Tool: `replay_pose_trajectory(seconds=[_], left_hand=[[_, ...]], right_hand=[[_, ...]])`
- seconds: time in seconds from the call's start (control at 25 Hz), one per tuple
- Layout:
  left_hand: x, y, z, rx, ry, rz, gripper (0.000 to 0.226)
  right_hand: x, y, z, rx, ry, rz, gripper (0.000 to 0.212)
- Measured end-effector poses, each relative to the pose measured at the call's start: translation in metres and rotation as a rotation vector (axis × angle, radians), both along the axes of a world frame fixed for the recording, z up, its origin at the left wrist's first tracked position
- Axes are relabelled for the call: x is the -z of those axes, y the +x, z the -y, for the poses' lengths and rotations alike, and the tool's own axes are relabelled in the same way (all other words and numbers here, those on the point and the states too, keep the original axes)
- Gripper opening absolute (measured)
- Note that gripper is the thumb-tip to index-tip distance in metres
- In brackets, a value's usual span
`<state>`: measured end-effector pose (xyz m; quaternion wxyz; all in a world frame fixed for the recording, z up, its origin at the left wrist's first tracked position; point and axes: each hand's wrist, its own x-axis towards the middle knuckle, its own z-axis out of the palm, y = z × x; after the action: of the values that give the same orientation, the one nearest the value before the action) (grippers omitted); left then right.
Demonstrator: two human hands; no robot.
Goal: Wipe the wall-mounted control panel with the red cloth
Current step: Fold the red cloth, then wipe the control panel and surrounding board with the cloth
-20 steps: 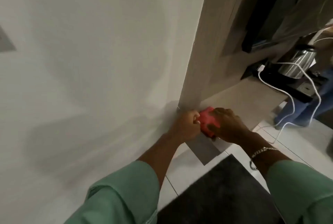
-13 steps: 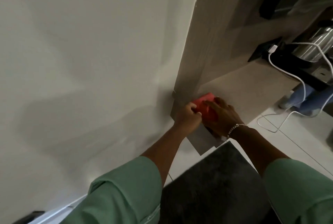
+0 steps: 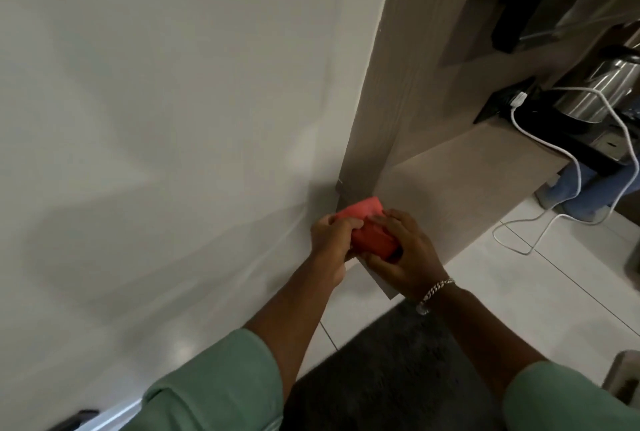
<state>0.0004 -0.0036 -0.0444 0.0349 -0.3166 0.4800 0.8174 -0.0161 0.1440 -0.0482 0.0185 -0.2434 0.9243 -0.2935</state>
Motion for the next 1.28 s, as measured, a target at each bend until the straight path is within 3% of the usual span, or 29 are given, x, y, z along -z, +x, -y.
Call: replay_pose_trajectory(seconds=[0.12,0.24,0.32,0.44,0.6,0.76,0.92,1.0,1.12,1.2,1.28], left_hand=[[-0.037,0.025,0.041,0.030,-0.219,-0.060,0.042],[-0.092,0.050,0.085,0.097,-0.384,-0.177,0.024],[-0.134,0.079,0.117,0.216,-0.283,-0.269,0.021],[-0.190,0.127,0.163,0.304,0.033,-0.400,0.034],[-0.254,0.189,0.218,0.192,-0.037,-0.495,0.043],[-0.326,0.267,0.260,0.118,-0.459,-0.574,0.046],[-0.391,0.344,0.300,-0.038,-0.670,-0.739,0.047],[-0.415,0.380,0.326,-0.222,-1.001,-0.838,0.045],[-0.426,0.423,0.370,-0.511,-1.657,-0.893,0.053],[-0.419,0.441,0.408,-0.603,-2.000,-0.790,0.060],[-0.405,0.452,0.446,-0.537,-2.264,-0.587,0.067]], right_hand=[[-0.029,0.032,0.034,-0.035,-0.014,-0.092,0.067],[-0.074,0.065,0.087,-0.087,-0.018,-0.365,0.055],[-0.110,0.088,0.125,-0.125,-0.047,-0.500,0.055],[-0.158,0.117,0.171,-0.122,-0.040,-0.612,0.066],[-0.207,0.154,0.219,-0.309,-0.174,-0.672,0.076],[-0.257,0.200,0.281,-0.397,-0.379,-0.846,0.068],[-0.301,0.246,0.342,-0.366,-0.546,-0.921,0.073],[-0.320,0.268,0.371,-0.374,-0.597,-0.970,0.075],[-0.336,0.294,0.408,-0.365,-0.651,-0.999,0.071],[-0.340,0.304,0.429,-0.337,-0.650,-1.011,0.071],[-0.336,0.310,0.446,-0.310,-0.636,-1.007,0.072]])
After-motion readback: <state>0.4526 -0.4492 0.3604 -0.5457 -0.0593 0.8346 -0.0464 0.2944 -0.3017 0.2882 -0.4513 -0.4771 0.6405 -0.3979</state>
